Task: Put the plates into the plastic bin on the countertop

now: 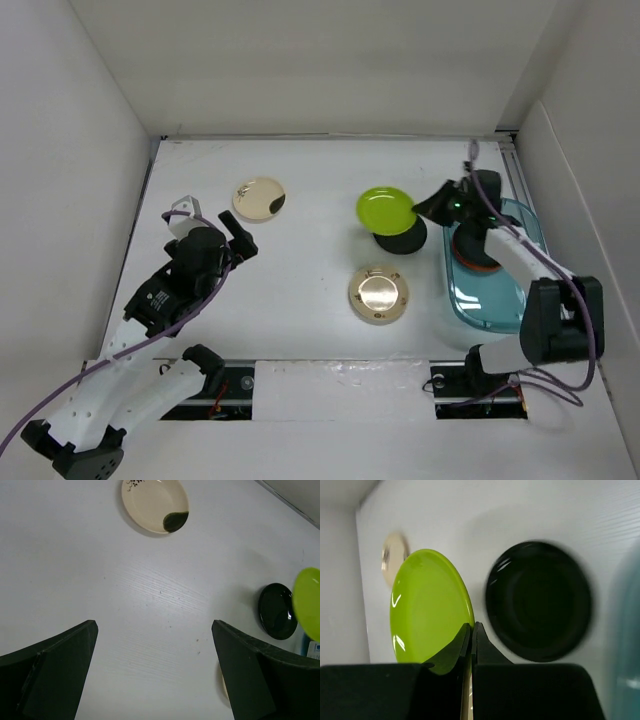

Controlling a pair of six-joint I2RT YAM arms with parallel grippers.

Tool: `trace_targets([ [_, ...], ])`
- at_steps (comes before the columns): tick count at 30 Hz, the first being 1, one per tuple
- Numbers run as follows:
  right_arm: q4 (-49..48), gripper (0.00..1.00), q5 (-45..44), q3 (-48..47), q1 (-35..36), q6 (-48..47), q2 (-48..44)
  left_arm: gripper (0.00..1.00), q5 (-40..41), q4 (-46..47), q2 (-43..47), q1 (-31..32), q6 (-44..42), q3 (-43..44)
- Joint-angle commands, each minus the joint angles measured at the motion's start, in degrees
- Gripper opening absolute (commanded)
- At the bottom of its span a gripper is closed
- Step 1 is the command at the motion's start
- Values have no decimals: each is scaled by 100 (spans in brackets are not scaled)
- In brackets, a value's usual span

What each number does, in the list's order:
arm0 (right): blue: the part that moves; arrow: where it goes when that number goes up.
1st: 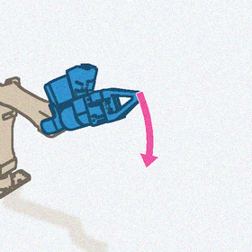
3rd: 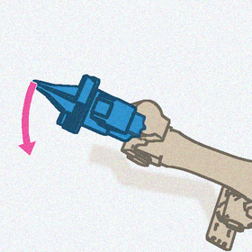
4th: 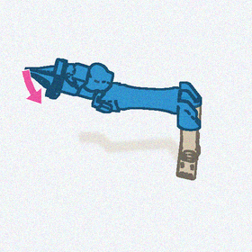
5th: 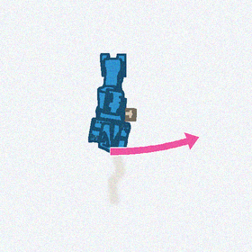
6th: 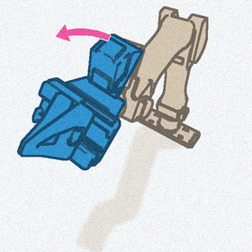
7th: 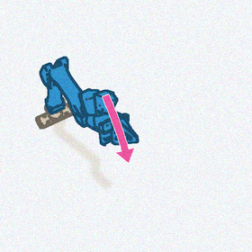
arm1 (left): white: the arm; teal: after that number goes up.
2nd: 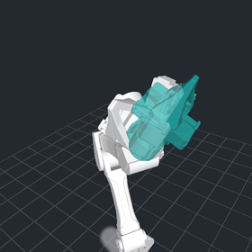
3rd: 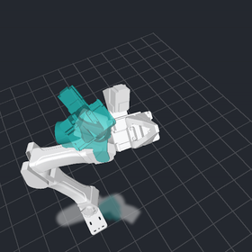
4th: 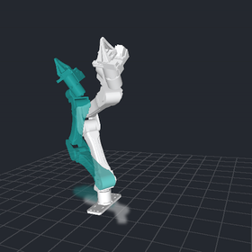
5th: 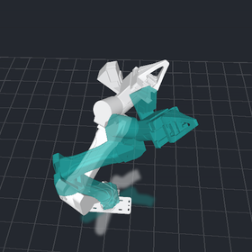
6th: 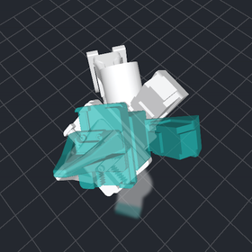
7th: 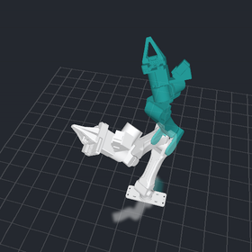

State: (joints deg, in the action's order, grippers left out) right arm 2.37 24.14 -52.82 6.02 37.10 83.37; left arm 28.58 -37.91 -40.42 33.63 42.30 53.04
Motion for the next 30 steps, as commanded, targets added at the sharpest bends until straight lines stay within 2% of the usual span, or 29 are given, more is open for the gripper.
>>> trace_targets([
  [1, -17, 0, -24, 586, -1013, 411, -724, 100, -19, 161, 52, -23, -73, 146],
  [3, -17, 0, -154, 798, -1479, 552, -1269, 100, -71, 222, 52, -23, -125, 93],
  [7, 35, 0, -610, 1422, -2848, 965, -2078, 100, -133, 223, -1, -23, -178, 93],
  [11, 202, 0, -1129, 2125, -3746, 1229, -2694, 100, -133, 223, -53, -23, -179, 93],
  [16, 369, 0, -1570, 2206, -3968, 1229, -2643, 100, -133, 275, -1, -23, -179, 93],
  [23, 88, 1, -1333, 2153, -3968, 1387, -2036, 100, -133, 275, 104, -23, -179, 93],
  [25, 88, 26, -1333, 2100, -3968, 1387, -2036, 100, -185, 275, 105, -23, -179, 93],
  [26, 88, 41, -1333, 2100, -3968, 1387, -2244, 100, -186, 275, 105, -23, -179, 93],
  [27, 88, 68, -1333, 2100, -3968, 1387, -2360, 100, -186, 275, 105, -23, -179, 93],
  [29, 219, 74, -1333, 2170, -3968, 1387, -2658, 100, -186, 275, 105, -23, -179, 93],
  [30, 220, 83, -1333, 2170, -3968, 1387, -2999, 100, -186, 275, 105, -23, -179, 93],
])
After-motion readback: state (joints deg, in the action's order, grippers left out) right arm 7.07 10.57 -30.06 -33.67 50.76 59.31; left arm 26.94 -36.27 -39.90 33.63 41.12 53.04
